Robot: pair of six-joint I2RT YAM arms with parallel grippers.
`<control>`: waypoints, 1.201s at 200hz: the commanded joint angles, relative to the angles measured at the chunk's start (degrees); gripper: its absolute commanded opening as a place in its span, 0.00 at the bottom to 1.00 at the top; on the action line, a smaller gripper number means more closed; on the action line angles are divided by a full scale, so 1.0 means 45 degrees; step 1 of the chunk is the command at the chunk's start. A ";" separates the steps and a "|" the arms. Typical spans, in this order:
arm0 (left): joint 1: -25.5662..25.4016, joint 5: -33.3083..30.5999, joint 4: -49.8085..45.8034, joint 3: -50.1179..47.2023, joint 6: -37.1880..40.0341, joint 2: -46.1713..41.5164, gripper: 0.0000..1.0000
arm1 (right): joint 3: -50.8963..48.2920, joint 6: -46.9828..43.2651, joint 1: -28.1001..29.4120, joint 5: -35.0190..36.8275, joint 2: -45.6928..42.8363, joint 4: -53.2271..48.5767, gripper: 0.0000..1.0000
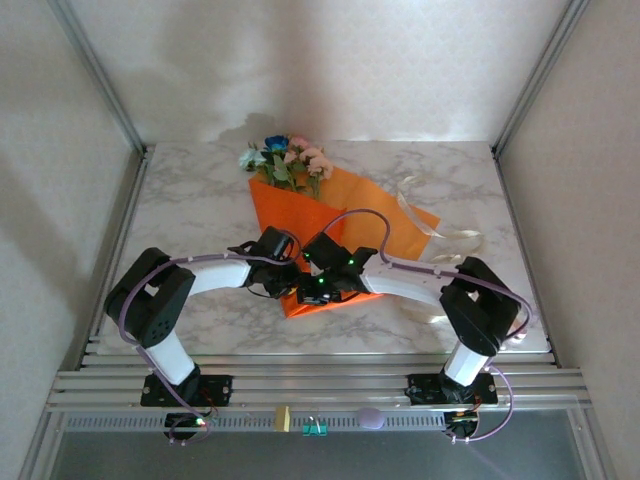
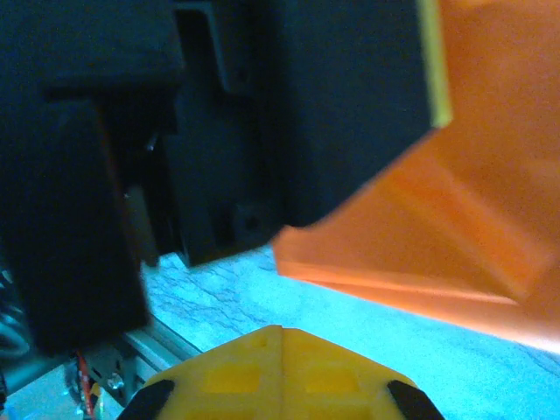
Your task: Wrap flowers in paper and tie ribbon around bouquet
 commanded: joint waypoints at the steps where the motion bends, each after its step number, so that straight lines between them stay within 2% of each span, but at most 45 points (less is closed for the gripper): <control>1: -0.0110 -0.0310 0.0118 -0.0204 -0.0189 -0.0425 0.23 | 0.0074 0.0437 -0.0283 -0.0637 0.1162 0.0620 0.04; 39: -0.0052 -0.0497 -0.0124 0.0888 -0.0118 -0.1725 0.43 | -0.0566 0.1649 -0.0828 -0.0309 0.2067 0.0491 0.02; 62: 0.0502 -0.0517 -0.1047 0.0995 -0.0039 -0.2424 0.45 | -0.0769 0.1843 -0.0983 -0.0465 0.2229 -0.0113 0.01; 75: 0.0981 -0.0215 -0.1124 0.0552 0.0025 -0.2508 0.42 | -0.0809 0.1939 -0.0979 -0.0723 0.2186 -0.0329 0.01; 101: 0.1495 0.0627 -0.0363 -0.0422 -0.0131 -0.2032 0.27 | -0.0820 0.2007 -0.0983 -0.0911 0.1982 -0.0639 0.01; 138: 0.1402 0.1266 0.1344 -0.0862 -0.0857 -0.1050 0.24 | -0.0536 0.1865 -0.0982 -0.0896 0.1929 -0.1044 0.01; 151: 0.1446 0.1054 0.1147 -0.0580 -0.0668 -0.0500 0.22 | -0.0517 0.1827 -0.0979 -0.0889 0.1922 -0.1112 0.01; 164: 0.1572 0.0238 -0.0104 -0.0110 -0.0203 0.0106 0.18 | -0.0487 0.1772 -0.0983 -0.0896 0.1959 -0.1246 0.01; 178: 0.1852 -0.0365 -0.0276 -0.0184 0.0117 0.0473 0.17 | -0.0419 0.1675 -0.0988 -0.0873 0.2067 -0.1422 0.01; 204: 0.2820 -0.0729 -0.0107 0.0042 0.0788 0.1156 0.16 | -0.0302 0.1516 -0.0990 -0.0837 0.2321 -0.1792 0.00; 240: 0.4135 -0.1125 -0.0691 0.2016 0.1586 0.2585 0.15 | -0.0176 0.1377 -0.0979 -0.0929 0.2827 -0.2026 0.00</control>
